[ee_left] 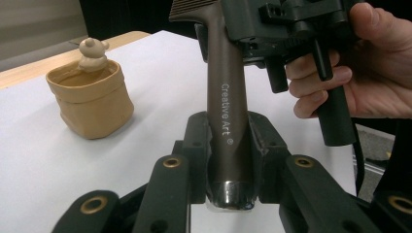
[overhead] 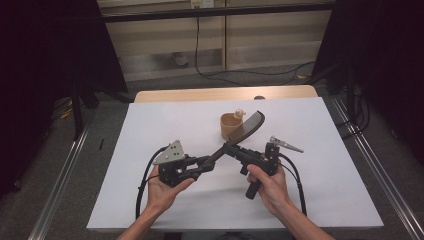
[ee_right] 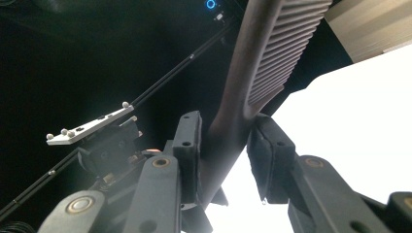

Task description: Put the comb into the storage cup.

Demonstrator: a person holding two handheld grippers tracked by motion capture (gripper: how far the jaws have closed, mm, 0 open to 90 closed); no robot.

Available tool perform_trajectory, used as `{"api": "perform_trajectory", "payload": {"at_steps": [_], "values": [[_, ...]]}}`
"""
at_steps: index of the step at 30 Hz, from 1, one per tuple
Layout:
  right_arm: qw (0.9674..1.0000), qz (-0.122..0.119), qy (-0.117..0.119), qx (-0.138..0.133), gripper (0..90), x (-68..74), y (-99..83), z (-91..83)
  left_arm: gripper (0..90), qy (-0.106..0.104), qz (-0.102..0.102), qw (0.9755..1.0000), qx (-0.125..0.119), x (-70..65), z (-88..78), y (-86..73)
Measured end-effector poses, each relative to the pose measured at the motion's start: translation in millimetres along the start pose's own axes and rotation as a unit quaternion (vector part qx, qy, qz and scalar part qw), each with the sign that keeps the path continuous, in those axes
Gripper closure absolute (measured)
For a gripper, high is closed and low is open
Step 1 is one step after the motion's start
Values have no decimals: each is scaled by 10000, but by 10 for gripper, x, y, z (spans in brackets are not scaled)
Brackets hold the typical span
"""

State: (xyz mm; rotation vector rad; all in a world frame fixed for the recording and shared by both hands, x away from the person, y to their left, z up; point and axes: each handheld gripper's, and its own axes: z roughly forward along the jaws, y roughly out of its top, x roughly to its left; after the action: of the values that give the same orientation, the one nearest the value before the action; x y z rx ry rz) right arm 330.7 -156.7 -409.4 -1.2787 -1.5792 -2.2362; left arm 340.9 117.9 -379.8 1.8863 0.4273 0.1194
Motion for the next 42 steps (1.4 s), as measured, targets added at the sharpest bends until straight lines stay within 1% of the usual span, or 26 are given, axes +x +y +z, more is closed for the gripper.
{"api": "perform_trajectory", "payload": {"at_steps": [3,6,11,14,17,19,21,23,25,28,30,31,32,33,34,35,37,38,40,42], "values": [[10000,14,3,5,676,-1,0,0,725,3,33,10000,30,1,8,-3],[9999,117,43,-17,692,-4,-9,0,725,2,69,10000,48,-6,22,-8],[9992,397,67,19,720,-13,-13,-8,725,32,141,9999,82,-10,48,-21],[9990,444,77,31,724,-18,-11,-13,725,48,195,9997,136,-12,54,-18],[9992,391,92,43,727,-15,-11,-13,725,54,248,9996,130,-14,60,-24],[9992,390,92,42,727,-16,-8,-15,725,68,289,9995,104,-14,67,-22],[9992,384,84,28,728,-14,-5,-16,724,61,346,9993,127,-6,73,-23],[9993,362,81,19,729,-13,-7,-16,723,20,265,9996,132,5,75,-23],[9994,329,91,10,729,-15,-5,-11,721,27,298,9995,140,9,76,-25],[9996,278,83,26,731,-4,-1,-11,707,37,258,9996,90,21,80,-37],[9997,211,79,20,732,-3,5,-11,666,17,178,9998,68,28,79,-40],[9998,205,72,12,732,-6,9,-11,641,38,189,9998,44,27,76,-40],[9998,200,65,21,732,-8,14,-13,592,55,176,9998,15,25,74,-40],[9998,188,58,16,732,-10,18,-18,548,85,159,9998,-2,25,67,-39],[9998,181,63,21,732,-12,22,-22,530,121,158,9998,-28,25,66,-40],[9999,138,57,-1,732,-15,25,-22,493,132,148,9998,-31,28,69,-41],[9999,148,45,9,732,-14,32,-29,407,194,142,9997,-30,29,72,-45],[9999,101,22,13,732,-16,37,-32,375,229,135,9996,-24,33,71,-49],[10000,80,20,7,732,-22,46,-36,340,284,88,9996,-38,35,73,-61],[10000,2,-23,20,732,-30,56,-42,281,355,61,9993,-37,43,70,-70]]}}
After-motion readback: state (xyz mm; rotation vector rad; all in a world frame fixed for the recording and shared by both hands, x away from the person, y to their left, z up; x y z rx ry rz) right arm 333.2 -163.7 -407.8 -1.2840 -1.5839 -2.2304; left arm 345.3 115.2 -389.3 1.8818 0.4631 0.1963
